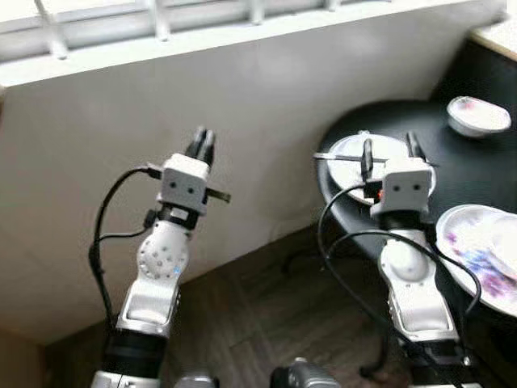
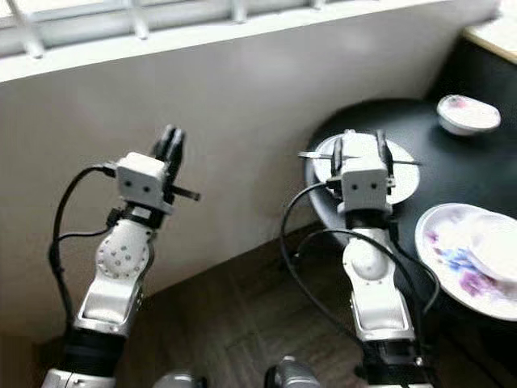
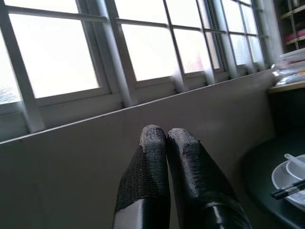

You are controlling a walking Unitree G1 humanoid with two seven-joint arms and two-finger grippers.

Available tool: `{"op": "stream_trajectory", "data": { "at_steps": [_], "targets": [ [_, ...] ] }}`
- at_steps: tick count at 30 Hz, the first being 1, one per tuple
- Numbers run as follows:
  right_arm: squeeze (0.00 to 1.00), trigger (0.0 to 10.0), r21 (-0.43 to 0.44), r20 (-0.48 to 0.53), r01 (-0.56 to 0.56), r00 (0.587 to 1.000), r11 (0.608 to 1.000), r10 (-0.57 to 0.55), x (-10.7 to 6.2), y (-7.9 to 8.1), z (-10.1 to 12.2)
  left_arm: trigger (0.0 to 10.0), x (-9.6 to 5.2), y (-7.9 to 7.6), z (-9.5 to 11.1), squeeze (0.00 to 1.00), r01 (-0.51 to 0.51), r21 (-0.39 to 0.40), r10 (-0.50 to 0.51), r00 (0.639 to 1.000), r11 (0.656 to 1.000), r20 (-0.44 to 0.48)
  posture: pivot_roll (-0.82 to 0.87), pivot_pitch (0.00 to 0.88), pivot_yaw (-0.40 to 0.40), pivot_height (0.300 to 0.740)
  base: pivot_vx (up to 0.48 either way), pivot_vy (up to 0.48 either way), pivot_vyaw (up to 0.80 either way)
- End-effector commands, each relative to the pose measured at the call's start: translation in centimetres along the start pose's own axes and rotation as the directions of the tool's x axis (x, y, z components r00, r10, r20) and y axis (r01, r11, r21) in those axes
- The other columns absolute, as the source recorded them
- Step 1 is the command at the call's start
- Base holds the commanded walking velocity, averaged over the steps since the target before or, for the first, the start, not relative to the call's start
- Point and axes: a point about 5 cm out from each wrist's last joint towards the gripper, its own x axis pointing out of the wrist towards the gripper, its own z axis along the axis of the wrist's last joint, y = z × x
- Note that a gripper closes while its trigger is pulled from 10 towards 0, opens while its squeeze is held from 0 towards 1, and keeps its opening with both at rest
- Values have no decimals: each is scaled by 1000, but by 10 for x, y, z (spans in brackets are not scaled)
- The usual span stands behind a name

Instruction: Kitchen organization

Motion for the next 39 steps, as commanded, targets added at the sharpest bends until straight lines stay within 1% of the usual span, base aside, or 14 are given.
{"op": "stream_trajectory", "data": {
  "at_steps": [1, 5, 6, 15, 17, 20, 24, 31, 32, 35, 39],
  "targets": [
    [0, 10000, -9, -4, 11, 1000, 1000, -11, 2, -2, 0, 10000, 0, -1, -1, 0, 2, 8, -2, 1000, 1000, -5, 143, 0, -30, 740, 0, 0, -800],
    [0, 10000, -3, -19, 23, 1000, 1000, -23, 2, -3, -2, 10000, 0, -1, -2, 0, 7, 15, -7, 1000, 1000, -10, 145, 0, -30, 740, 0, 0, -800],
    [0, 10000, 3, -36, 37, 999, 999, -36, 2, -4, -4, 10000, 0, -2, -3, 0, 12, 23, -11, 1000, 1000, -17, 146, 0, -28, 740, 0, 0, -800],
    [0, 10000, 6, -68, 58, 996, 998, -57, 2, -6, -9, 10000, 0, -2, -4, 0, 20, 28, -19, 1000, 999, -23, 142, 0, -24, 740, 0, 0, -800],
    [0, 10000, -11, -101, 71, 992, 997, -72, 1, -8, -14, 10000, 0, -3, -4, 0, 23, 29, -22, 999, 999, -24, 142, 0, -22, 740, 0, 0, -800],
    [0, 10000, -7, -122, 76, 990, 997, -76, 1, -9, -17, 10000, 0, -3, -5, 0, 24, 30, -23, 999, 999, -26, 142, 0, -21, 740, 0, 0, -800],
    [0, 10000, -22, -174, 27, 984, 999, -30, -3, -4, -26, 10000, -1, -3, -7, 0, 27, 35, -26, 999, 999, -39, 144, 0, -22, 740, 0, 0, 0],
    [0, 10000, -44, -207, 18, 978, 999, -27, -3, -6, -31, 10000, -1, -3, -8, 0, 30, 41, -28, 998, 999, -50, 143, 0, -23, 740, 0, 0, 0],
    [0, 10000, -51, -233, 9, 972, 999, -21, -3, -6, -35, 10000, -1, -4, -10, 0, 34, 49, -31, 998, 998, -59, 142, 0, -23, 740, 0, -307, 0],
    [0, 10000, -55, -244, 5, 969, 998, -18, -4, -6, -37, 10000, -1, -5, -11, 0, 37, 54, -33, 997, 998, -64, 142, 0, -23, 740, 0, -480, 0],
    [0, 10000, -58, -262, -6, 965, 998, -9, -6, -5, -40, 10000, -1, -5, -11, 0, 36, 50, -32, 997, 998, -63, 138, 0, -21, 740, 0, 0, 0]
  ]
}}
